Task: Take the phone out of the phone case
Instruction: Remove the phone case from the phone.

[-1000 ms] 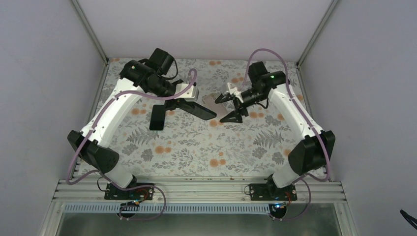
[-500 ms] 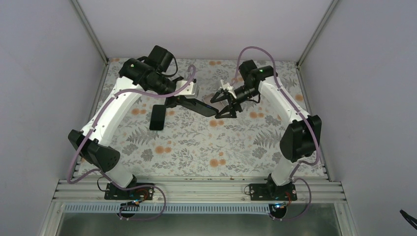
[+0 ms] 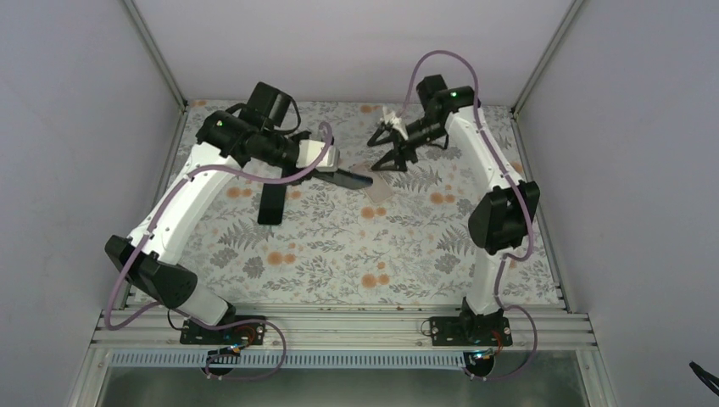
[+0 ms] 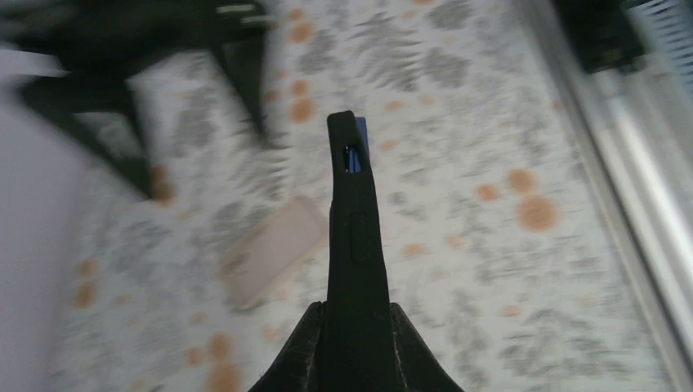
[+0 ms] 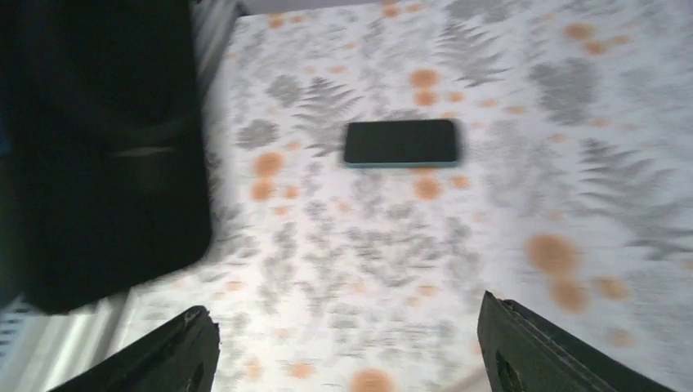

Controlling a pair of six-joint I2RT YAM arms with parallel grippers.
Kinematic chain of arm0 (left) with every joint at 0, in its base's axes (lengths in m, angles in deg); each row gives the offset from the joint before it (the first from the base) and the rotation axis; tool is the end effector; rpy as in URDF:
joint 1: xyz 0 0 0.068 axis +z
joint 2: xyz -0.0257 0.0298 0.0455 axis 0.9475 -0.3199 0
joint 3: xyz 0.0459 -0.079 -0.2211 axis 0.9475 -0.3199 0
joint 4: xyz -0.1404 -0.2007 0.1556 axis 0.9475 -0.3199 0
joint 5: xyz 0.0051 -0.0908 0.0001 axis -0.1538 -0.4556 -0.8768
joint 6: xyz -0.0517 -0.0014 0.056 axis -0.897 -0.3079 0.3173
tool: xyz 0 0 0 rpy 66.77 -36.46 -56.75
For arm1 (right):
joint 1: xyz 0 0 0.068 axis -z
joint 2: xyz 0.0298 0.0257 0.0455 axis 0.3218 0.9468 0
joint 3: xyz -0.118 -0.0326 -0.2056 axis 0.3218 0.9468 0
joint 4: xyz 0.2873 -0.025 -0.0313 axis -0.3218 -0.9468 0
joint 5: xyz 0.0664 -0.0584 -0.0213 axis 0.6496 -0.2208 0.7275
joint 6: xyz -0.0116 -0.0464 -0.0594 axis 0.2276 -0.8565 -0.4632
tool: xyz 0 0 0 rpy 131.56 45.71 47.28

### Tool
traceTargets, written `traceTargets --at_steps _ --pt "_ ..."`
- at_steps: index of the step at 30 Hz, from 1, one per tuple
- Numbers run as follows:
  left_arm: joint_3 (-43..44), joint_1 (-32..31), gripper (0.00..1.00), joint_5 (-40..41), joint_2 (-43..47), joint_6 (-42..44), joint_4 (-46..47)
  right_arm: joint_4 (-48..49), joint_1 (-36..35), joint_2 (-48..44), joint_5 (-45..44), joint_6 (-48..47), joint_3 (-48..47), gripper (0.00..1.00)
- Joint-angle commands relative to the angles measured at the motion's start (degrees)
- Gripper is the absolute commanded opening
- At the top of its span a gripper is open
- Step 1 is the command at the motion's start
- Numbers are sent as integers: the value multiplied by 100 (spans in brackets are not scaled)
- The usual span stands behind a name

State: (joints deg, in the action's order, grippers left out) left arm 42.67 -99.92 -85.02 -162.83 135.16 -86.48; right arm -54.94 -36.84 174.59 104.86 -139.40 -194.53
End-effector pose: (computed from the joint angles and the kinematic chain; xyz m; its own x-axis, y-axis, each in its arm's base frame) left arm 0.2773 -0.1945 0.3638 0.2547 0.6681 -0.6991 0.9597 -0.0858 0.2675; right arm 0.3609 0.1749 0.2872 -0.0357 -0.5398 -0.8410 -0.9869 -0.1133 0.1146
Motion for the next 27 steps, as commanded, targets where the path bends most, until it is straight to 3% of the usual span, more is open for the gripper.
traceTargets --at_steps 1,4,7,15,20,27 --pt "-343 -489 2 -717 310 51 -842 606 791 738 10 770 -1486 81" --pt "-439 -506 2 -809 423 27 -836 676 1179 1390 -147 1395 -2813 80" --pt "-444 -508 2 -774 448 39 -835 885 1374 1499 -119 1583 -2832 81" --pt "-103 -483 2 -663 194 5 -835 708 1116 -294 488 314 156 83" --pt "123 -435 2 -699 20 27 -834 1823 459 -1828 155 826 2181 83" --pt "187 -356 2 -737 -136 20 -831 1791 261 -2260 416 771 2826 81"
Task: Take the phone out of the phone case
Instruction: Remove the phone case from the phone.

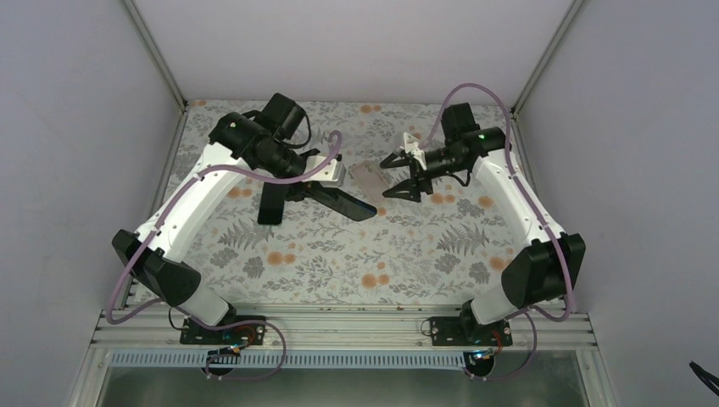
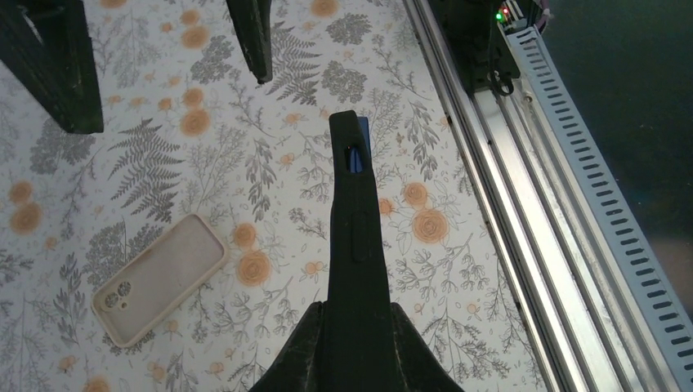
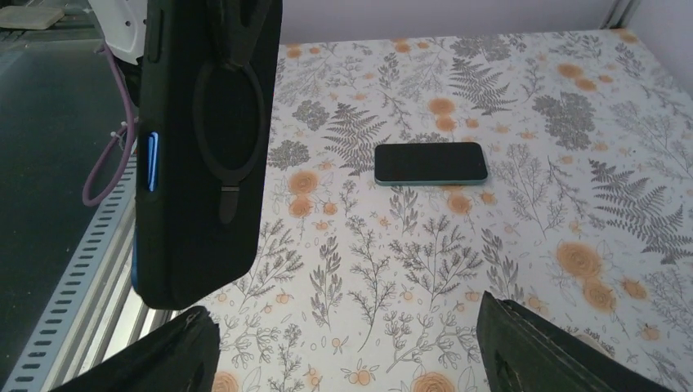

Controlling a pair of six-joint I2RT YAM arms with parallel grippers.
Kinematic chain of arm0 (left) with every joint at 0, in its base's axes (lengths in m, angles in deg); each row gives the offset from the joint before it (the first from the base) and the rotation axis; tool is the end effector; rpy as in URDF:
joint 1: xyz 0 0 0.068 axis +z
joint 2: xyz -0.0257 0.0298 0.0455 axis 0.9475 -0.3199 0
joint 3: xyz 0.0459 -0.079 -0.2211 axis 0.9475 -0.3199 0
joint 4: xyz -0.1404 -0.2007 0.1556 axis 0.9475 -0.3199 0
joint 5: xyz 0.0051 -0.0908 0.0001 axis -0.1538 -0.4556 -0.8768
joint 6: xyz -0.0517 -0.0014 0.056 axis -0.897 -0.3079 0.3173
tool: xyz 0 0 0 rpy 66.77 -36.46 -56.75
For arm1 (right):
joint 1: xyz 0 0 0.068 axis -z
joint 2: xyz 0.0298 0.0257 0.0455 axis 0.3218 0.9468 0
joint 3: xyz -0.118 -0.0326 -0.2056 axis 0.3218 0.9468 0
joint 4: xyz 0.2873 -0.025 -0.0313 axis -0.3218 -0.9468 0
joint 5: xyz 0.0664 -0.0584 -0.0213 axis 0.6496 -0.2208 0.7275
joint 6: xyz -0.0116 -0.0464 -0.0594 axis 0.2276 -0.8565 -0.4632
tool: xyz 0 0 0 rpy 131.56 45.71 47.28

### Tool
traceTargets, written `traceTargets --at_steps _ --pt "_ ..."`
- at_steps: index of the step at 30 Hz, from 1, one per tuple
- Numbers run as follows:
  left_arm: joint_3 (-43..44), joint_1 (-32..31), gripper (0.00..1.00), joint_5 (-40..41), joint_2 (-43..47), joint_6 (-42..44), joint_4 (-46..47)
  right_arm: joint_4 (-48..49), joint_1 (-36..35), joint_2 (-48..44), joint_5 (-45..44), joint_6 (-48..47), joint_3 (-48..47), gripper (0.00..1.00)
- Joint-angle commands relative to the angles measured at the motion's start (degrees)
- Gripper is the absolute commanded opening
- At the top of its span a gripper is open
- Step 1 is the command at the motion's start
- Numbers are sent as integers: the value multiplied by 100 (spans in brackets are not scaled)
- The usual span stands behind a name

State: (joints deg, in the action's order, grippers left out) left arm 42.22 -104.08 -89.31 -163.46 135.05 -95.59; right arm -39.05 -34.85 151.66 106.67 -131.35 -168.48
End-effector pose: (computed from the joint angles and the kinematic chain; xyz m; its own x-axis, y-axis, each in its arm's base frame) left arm 0.2470 -0.2086 0.3508 0.1936 0.6684 -0.7182 0.9771 -0.1969 0.0802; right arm 0.3046 0.1455 0.2960 -0.0118 -0.4677 -0.8838 -0.9994 -0.0242 0.0262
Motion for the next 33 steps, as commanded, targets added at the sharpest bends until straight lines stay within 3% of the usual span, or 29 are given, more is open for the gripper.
traceTargets --at_steps 1,16,33 --pt "259 71 2 -315 -92 18 81 112 42 43 243 -106 243 80" --pt "682 186 2 -341 -306 -47 85 -506 -330 232 424 -658 174 75" --pt "685 188 2 -485 -319 -54 84 -1 -328 210 211 -182 28 68"
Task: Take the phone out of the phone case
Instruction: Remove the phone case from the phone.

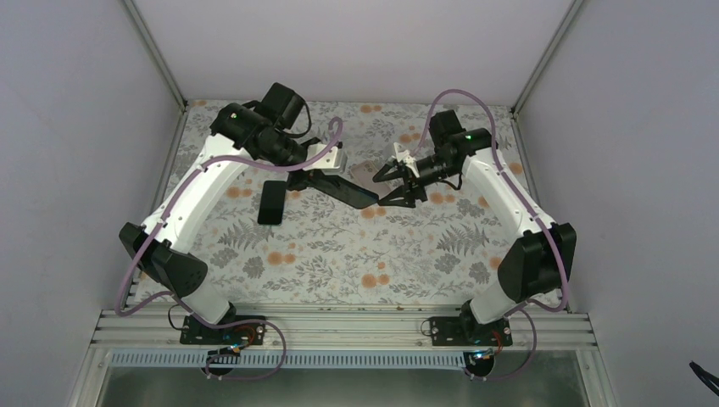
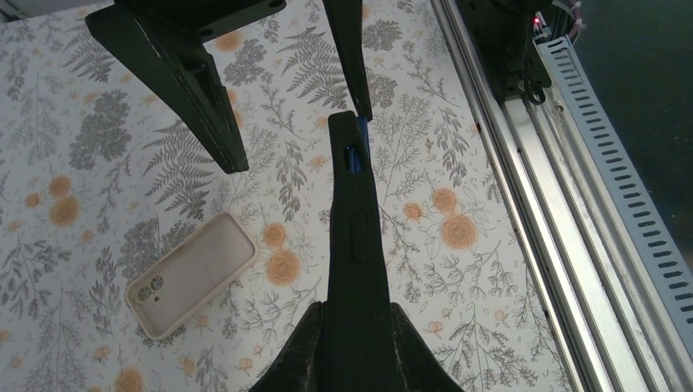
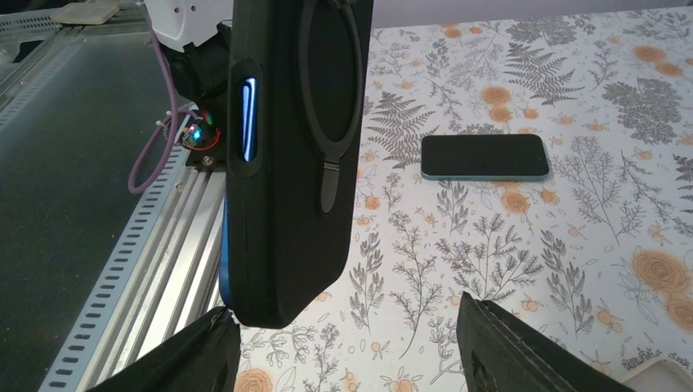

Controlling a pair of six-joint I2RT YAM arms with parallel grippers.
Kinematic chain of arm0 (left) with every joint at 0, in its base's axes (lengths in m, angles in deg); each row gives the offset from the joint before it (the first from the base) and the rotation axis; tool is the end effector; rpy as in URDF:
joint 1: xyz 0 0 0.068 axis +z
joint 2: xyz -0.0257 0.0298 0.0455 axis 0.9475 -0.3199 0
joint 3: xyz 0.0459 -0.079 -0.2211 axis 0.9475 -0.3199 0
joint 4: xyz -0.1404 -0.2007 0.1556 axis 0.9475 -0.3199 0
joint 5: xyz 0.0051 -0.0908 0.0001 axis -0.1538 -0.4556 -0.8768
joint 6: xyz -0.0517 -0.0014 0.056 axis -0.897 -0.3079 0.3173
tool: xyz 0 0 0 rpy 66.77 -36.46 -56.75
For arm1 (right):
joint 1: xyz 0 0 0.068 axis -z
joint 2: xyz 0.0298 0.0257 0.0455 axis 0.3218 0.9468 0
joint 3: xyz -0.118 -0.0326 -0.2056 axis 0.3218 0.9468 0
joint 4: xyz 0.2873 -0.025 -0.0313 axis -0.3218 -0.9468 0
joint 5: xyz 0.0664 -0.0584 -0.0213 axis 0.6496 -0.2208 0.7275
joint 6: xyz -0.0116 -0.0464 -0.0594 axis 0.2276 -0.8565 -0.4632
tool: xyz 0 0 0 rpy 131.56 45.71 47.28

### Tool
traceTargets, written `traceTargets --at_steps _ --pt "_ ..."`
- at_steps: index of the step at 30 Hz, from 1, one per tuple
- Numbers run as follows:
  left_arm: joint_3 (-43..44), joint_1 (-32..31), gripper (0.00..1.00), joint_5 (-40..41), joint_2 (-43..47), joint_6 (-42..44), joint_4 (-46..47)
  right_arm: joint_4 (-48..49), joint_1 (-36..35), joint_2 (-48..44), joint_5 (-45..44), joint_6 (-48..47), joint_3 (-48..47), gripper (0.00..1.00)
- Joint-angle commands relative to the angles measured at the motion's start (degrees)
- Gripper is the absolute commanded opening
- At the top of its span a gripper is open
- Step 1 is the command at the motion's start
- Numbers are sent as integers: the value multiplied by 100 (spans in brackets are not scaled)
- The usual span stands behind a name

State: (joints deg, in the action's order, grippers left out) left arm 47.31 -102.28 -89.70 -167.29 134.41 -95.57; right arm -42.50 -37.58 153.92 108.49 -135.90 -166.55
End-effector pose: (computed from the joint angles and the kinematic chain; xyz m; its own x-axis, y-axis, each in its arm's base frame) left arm 0.2661 -0.2088 0.3576 0.1750 0.6633 -0.7276 0.9830 -0.1600 0.0905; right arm 0.2952 0.1602 0.2725 -0.0252 -0.4732 -0.8806 -0.9885 -0.1194 0.0925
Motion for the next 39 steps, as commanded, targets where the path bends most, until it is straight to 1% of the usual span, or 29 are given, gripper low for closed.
traceTargets --at_steps 1,6,15,18,23,27,29,30,32,34,37,39 --pt "162 2 2 -460 66 8 82 479 -53 -33 -42 364 -162 67" --pt "78 -39 2 -598 133 -4 82 954 -53 44 -318 759 -276 65" --pt "115 -79 2 -818 115 2 83 1059 -81 425 -238 1094 -989 63" --pt "249 -79 2 -895 31 -13 83 1279 -187 421 -329 1408 -1053 63" --pt "598 -106 2 -1187 -125 -43 136 2009 -558 193 -583 2041 -919 71" --pt "1046 -132 2 -1218 -342 -214 276 1817 -976 380 -538 2183 -1450 73" --pt "1219 -132 2 -1242 -399 -384 508 1797 -1117 468 -284 2340 -1693 74" --pt "1267 -134 2 -1245 -411 -539 689 1760 -1157 682 -71 2398 -1815 76" --pt "1324 -132 2 -1162 -435 -849 1194 1473 -1232 982 574 2359 -2170 78" --pt "1287 -133 2 -961 -483 -1201 1858 722 -1354 1429 1179 1994 -2768 78" --pt "1029 -134 2 -647 -513 -1636 2909 -549 -1658 2001 1909 1092 -3661 77" --pt "832 -143 2 -385 -545 -1822 3534 -648 -1826 2052 2250 1037 -3697 76"
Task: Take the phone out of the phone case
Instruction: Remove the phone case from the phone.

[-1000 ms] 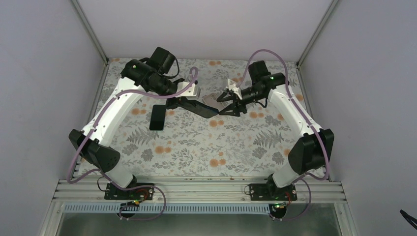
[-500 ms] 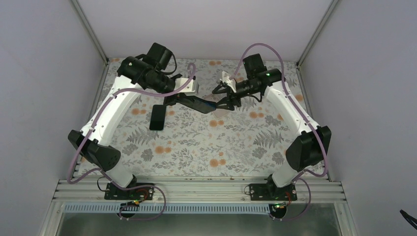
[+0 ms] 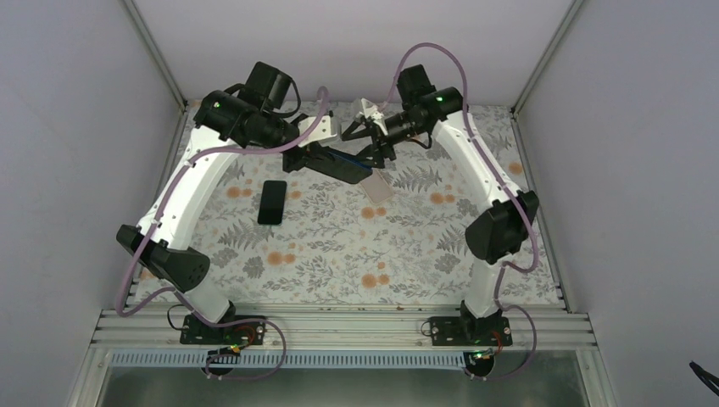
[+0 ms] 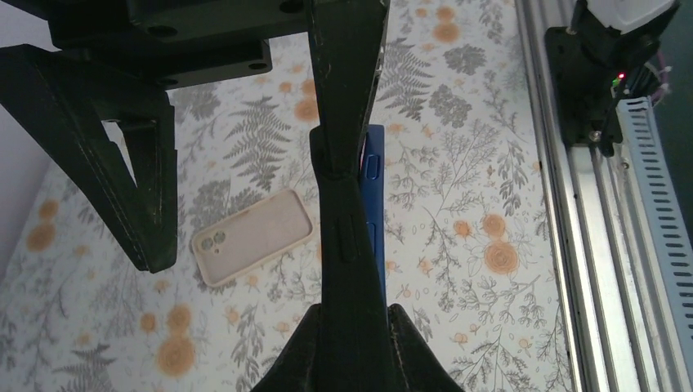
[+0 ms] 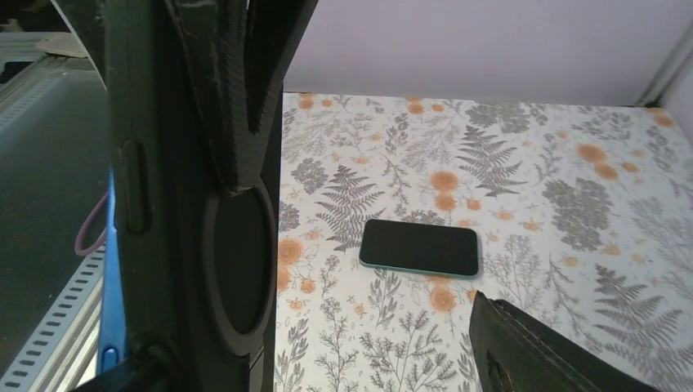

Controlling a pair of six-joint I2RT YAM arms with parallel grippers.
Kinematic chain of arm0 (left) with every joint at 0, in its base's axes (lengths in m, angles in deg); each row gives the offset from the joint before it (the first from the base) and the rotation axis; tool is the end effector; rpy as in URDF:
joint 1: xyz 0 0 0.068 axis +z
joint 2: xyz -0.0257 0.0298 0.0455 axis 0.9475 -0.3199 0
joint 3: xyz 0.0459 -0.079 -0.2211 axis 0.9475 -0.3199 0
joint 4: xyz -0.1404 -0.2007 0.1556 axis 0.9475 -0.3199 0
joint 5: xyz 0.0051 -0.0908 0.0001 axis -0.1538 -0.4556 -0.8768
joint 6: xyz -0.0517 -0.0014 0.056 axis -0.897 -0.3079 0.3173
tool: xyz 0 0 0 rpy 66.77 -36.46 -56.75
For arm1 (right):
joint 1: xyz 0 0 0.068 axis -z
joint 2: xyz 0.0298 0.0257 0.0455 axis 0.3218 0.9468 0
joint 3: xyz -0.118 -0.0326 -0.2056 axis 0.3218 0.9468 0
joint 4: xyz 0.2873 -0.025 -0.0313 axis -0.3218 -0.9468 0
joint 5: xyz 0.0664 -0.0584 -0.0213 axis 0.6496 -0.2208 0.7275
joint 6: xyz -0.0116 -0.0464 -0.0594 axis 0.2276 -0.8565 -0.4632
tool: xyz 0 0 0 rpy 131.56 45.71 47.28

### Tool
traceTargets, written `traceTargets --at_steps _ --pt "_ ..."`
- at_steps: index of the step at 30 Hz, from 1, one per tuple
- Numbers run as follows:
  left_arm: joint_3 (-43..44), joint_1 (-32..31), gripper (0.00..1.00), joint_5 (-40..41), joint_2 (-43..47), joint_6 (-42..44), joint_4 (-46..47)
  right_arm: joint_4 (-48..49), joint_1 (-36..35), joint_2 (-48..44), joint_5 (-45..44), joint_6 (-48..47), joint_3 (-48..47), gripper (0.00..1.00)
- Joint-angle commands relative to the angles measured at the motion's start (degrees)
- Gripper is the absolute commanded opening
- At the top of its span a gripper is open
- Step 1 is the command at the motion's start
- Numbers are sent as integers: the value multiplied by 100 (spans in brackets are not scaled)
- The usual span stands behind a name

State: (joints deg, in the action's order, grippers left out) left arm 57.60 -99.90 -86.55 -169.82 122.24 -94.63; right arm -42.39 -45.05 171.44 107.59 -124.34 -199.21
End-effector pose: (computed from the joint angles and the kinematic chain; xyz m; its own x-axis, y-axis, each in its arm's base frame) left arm 0.2830 -0.1990 0.3973 0.0332 0.6568 -0.7534 0.9946 0.0528 0.0898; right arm 0.3413 0.2309 0.3446 0.0551 -0.4197 -0.9060 -0.9877 -0.1556 0.0120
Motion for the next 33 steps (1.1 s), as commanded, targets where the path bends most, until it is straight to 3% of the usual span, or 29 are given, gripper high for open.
traceTargets --at_steps 1,3,5,6,8,9,11,14,16,21,23,26,28,31,33 --pt "-259 -403 2 -566 -316 -678 3685 -656 -1196 236 2378 -243 -340 76" --pt "-309 -414 2 -347 -375 -789 4075 -564 -1425 171 2193 -236 -251 74" --pt "-295 -413 2 -174 -398 -864 4354 -493 -1540 163 2028 -68 -278 61" --pt "-272 -414 2 -95 -400 -880 4407 -419 -1539 122 1961 54 -282 51" --pt "-223 -407 3 33 -364 -939 4424 -227 -1490 4 1754 282 -231 12" --pt "-200 -408 9 149 -326 -899 4383 -180 -1432 -83 1694 303 -189 4" --pt "-253 -390 28 328 -172 -801 4325 19 -1248 -309 1621 473 13 3" --pt "-289 -372 76 674 149 -559 4014 173 -817 -628 1522 677 268 3" --pt "-261 -343 98 1039 398 -466 3833 98 -403 -805 1454 692 328 3" --pt "-593 -31 100 1676 1449 -449 4297 1005 827 -978 1079 1790 592 3" --pt "-1097 -26 100 1846 1853 -449 4952 2171 1229 -1029 1193 3033 807 3" --pt "-1233 -57 100 2031 1827 -760 5485 4870 1493 -1192 979 5394 1411 3" --pt "-1496 -99 100 2263 1723 -1111 6015 5767 1434 -1150 382 6457 1321 3" --pt "-1692 -481 100 3352 1319 -1123 6691 5906 1306 -720 -216 7202 679 3" --pt "-1922 -784 100 3948 1081 -906 7208 6141 1221 -661 -567 7530 781 3"
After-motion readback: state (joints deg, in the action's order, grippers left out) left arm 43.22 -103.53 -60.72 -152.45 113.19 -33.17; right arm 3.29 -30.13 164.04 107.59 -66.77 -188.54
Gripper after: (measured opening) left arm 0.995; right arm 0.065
